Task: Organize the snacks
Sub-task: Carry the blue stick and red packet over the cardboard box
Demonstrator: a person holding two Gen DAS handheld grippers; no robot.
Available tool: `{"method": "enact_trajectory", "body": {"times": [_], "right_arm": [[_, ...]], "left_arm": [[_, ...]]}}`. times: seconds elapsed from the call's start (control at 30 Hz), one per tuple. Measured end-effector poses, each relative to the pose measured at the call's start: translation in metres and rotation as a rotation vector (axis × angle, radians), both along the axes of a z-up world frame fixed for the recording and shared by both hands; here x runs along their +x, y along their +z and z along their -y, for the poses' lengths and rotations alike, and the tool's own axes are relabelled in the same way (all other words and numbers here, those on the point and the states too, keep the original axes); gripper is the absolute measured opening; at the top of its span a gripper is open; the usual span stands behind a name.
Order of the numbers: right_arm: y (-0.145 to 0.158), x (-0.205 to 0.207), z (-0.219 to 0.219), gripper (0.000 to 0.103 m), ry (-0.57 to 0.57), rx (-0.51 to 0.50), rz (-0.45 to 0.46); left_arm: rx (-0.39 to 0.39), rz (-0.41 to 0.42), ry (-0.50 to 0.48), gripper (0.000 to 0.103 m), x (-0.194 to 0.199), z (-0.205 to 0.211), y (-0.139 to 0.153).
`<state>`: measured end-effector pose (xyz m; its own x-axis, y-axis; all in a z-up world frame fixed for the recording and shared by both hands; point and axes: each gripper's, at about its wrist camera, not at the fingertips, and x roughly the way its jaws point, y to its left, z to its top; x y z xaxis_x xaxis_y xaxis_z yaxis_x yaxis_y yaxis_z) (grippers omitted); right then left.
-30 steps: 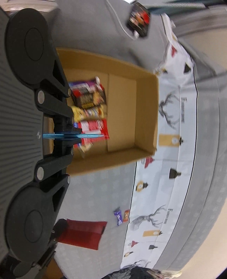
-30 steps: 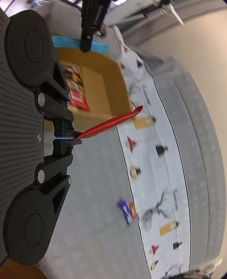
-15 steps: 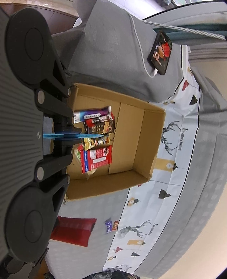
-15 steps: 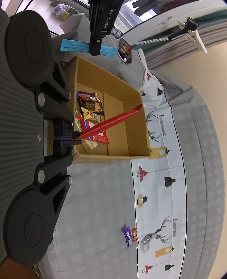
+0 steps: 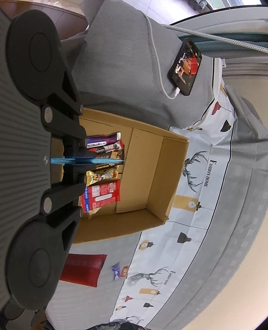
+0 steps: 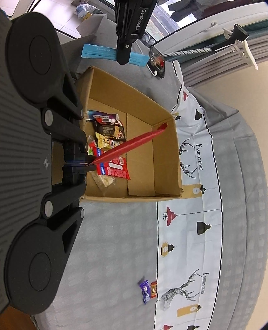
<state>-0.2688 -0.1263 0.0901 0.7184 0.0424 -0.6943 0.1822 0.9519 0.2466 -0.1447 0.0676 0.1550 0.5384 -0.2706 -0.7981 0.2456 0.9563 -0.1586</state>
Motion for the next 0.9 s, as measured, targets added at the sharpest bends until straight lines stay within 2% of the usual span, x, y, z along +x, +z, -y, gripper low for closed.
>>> {"method": "enact_trajectory", "body": {"times": [0.47,0.9], "right_arm": [[-0.012,0.057,-0.002,0.000,0.034,0.012,-0.018],[-0.041,0.105,-0.001,0.000,0.047,0.038,-0.078]], "left_arm": [[-0.004,0.011,0.008,0.004,0.061,0.021,-0.005],[0.026,-0.050,-0.001,0.004,0.108,0.037,-0.044]]}}
